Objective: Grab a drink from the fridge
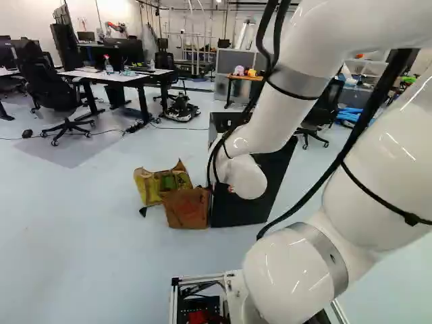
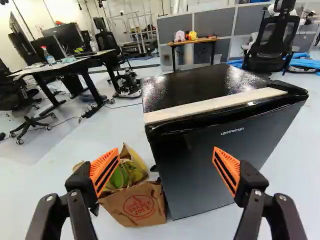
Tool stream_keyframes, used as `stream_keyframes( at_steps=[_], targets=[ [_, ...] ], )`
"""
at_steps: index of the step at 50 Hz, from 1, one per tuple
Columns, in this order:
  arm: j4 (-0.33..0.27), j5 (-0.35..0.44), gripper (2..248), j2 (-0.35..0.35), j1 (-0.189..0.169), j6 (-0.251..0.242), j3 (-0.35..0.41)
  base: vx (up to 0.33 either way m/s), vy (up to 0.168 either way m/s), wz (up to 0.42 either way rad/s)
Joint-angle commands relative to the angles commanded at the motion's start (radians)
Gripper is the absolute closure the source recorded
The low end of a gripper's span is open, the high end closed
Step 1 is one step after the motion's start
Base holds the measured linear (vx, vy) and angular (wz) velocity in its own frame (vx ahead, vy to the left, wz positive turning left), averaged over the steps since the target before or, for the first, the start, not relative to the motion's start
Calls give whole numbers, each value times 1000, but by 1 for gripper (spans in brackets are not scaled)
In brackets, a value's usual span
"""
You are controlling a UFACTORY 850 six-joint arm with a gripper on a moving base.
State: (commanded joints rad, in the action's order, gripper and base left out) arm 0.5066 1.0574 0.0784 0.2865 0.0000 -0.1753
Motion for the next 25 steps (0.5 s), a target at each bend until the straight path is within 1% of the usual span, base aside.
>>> stream_keyframes(
  at_steps=[10, 25],
  targets=[
    [65, 55, 3, -38, 41, 0, -6, 0, 0, 0],
    [124, 144, 3, -95, 103, 0, -16, 0, 0, 0]
  ],
)
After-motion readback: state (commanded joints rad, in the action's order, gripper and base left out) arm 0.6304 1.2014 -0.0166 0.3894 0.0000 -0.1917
